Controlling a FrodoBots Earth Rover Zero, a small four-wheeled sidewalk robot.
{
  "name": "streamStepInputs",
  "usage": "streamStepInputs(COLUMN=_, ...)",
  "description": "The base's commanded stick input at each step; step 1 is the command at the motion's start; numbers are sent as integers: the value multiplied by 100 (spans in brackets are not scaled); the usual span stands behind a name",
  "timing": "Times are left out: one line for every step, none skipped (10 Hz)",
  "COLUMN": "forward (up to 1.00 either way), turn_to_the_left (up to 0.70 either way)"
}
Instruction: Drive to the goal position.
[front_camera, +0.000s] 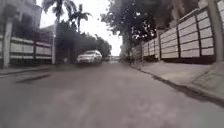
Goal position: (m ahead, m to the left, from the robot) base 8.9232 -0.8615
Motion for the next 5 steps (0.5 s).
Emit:
streamStepInputs(forward=100, turn_to_the_left=-37)
streamStepInputs(forward=100, turn_to_the_left=-39)
streamStepInputs(forward=100, turn_to_the_left=-40)
streamStepInputs(forward=100, turn_to_the_left=-40)
streamStepInputs(forward=100, turn_to_the_left=-40)
